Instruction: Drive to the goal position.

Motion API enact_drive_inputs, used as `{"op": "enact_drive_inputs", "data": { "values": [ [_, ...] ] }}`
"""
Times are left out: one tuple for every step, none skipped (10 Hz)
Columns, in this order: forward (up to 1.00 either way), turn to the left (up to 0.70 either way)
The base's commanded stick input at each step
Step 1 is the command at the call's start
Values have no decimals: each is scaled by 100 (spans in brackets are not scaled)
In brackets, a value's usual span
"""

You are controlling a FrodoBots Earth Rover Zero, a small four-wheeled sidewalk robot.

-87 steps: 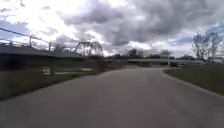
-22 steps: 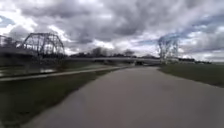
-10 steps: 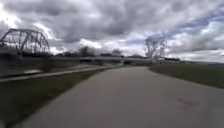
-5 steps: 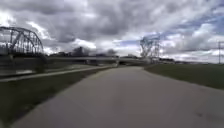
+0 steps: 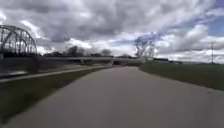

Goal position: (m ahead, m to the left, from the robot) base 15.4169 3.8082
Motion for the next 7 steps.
{"op": "enact_drive_inputs", "data": {
  "values": [
    [100, -17],
    [100, -17],
    [100, -17],
    [100, -17],
    [100, -17],
    [100, -17],
    [100, -17]
  ]
}}
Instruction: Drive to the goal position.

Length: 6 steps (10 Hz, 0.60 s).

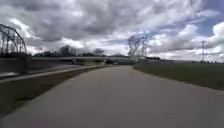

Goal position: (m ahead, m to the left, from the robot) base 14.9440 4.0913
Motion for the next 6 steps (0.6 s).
{"op": "enact_drive_inputs", "data": {
  "values": [
    [100, -10],
    [100, -4],
    [100, -1],
    [100, 0],
    [100, 0],
    [100, 0]
  ]
}}
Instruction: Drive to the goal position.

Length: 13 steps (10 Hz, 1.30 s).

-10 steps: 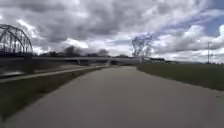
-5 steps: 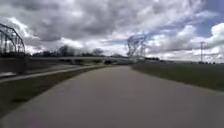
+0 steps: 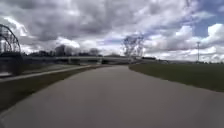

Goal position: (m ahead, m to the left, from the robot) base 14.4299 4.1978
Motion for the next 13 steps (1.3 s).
{"op": "enact_drive_inputs", "data": {
  "values": [
    [100, 0],
    [100, 0],
    [100, 0],
    [100, 0],
    [100, 0],
    [100, 0],
    [100, 0],
    [100, 0],
    [100, 0],
    [100, 0],
    [100, 0],
    [100, 0],
    [100, 0]
  ]
}}
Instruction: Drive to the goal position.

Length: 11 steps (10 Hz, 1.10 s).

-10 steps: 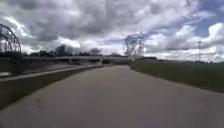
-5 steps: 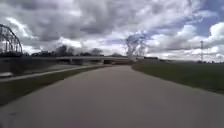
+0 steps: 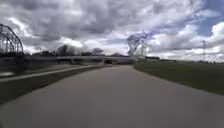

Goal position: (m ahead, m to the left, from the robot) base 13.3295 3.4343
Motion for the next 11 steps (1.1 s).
{"op": "enact_drive_inputs", "data": {
  "values": [
    [100, 0],
    [100, 0],
    [100, 0],
    [100, 0],
    [100, 0],
    [100, 0],
    [100, 0],
    [100, 0],
    [100, 0],
    [100, -1],
    [100, -5]
  ]
}}
